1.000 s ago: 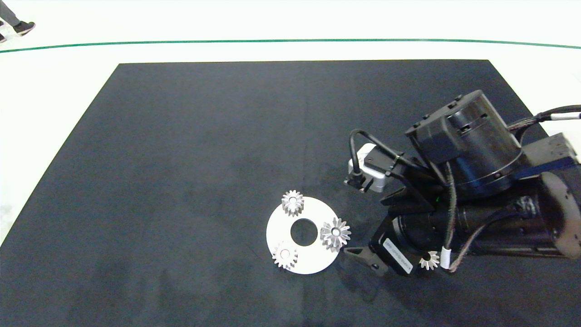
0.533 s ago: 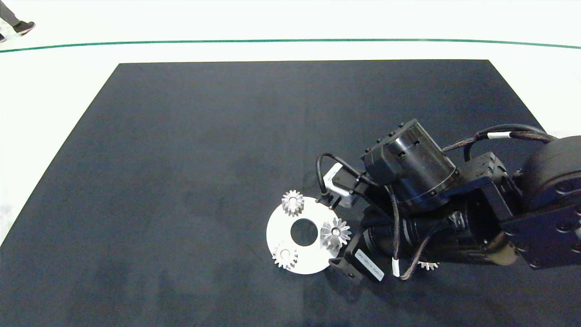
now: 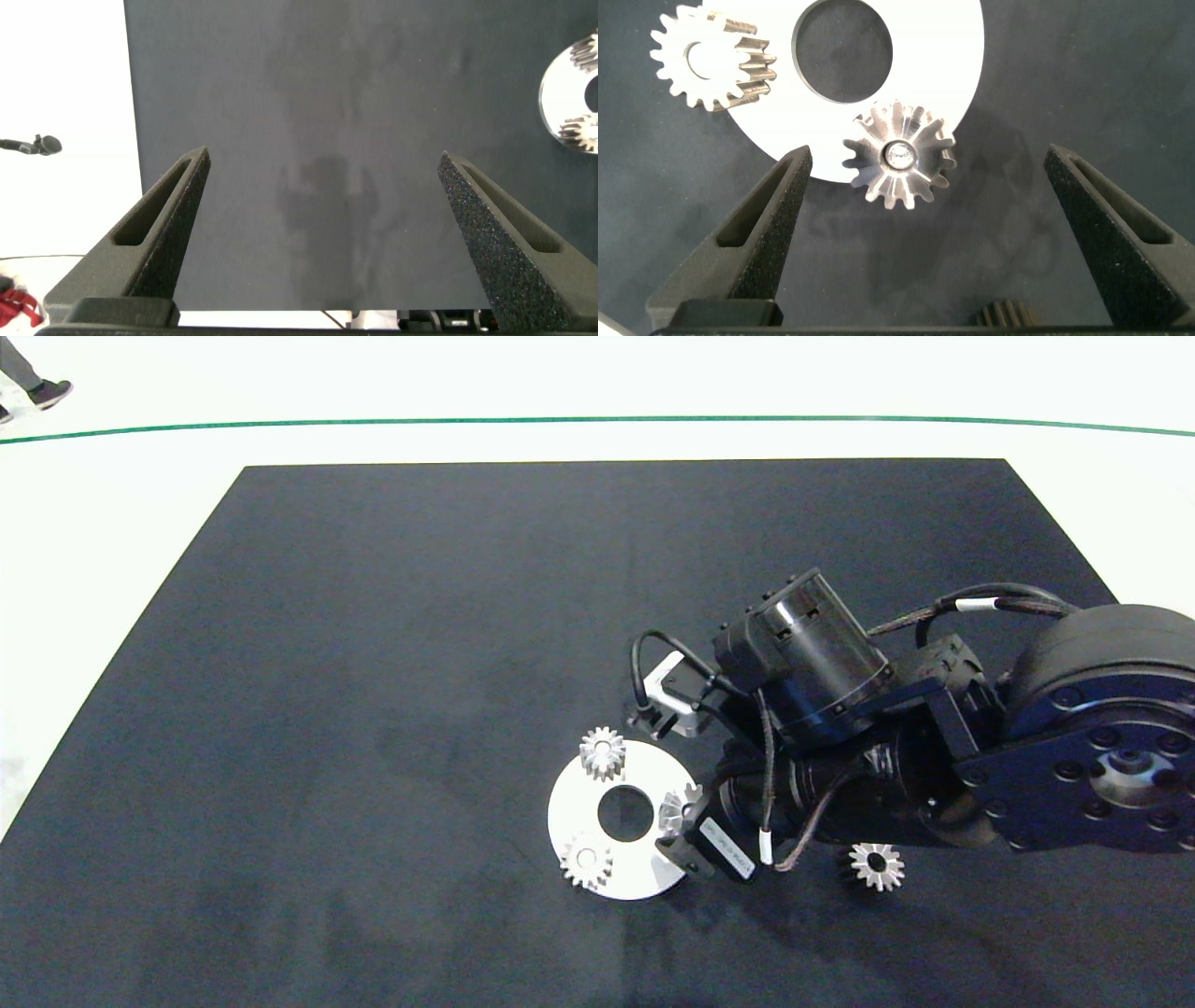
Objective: Remove an incorrectly installed larger gear and replace it with the correct smaller gear
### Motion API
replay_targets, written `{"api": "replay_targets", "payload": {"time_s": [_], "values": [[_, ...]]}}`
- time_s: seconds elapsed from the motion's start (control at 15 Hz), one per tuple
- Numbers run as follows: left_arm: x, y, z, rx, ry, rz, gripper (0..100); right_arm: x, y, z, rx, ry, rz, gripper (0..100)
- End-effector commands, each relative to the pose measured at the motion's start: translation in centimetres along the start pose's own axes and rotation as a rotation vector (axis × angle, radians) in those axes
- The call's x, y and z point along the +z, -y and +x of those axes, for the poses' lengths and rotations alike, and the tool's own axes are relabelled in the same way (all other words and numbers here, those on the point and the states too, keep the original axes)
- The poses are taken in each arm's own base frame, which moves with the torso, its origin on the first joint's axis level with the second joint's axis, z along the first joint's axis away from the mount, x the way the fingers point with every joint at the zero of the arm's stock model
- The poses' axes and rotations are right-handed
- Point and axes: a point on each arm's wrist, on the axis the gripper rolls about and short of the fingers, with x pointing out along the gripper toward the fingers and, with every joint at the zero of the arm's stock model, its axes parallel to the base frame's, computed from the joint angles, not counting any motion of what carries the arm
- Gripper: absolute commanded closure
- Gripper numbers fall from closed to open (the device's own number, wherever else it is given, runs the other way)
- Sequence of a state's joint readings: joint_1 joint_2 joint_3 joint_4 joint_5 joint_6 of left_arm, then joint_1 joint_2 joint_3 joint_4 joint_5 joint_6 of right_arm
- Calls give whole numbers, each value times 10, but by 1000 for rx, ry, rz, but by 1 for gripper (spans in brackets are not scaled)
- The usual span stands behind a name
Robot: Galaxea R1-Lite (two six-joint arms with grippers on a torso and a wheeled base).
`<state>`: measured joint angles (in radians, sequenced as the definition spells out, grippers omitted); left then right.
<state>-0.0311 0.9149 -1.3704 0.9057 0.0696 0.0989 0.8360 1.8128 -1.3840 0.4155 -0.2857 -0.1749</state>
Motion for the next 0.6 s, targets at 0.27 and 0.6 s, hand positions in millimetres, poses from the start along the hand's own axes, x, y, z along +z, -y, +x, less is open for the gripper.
{"api": "replay_targets", "payload": {"time_s": [0.27,0.6], "values": [[-3,0,-1,1,1,2,0,0,-5,15,3,-23,-8,5],[-4,0,-5,3,11,14,0,0,-4,21,1,-25,-4,15]]}}
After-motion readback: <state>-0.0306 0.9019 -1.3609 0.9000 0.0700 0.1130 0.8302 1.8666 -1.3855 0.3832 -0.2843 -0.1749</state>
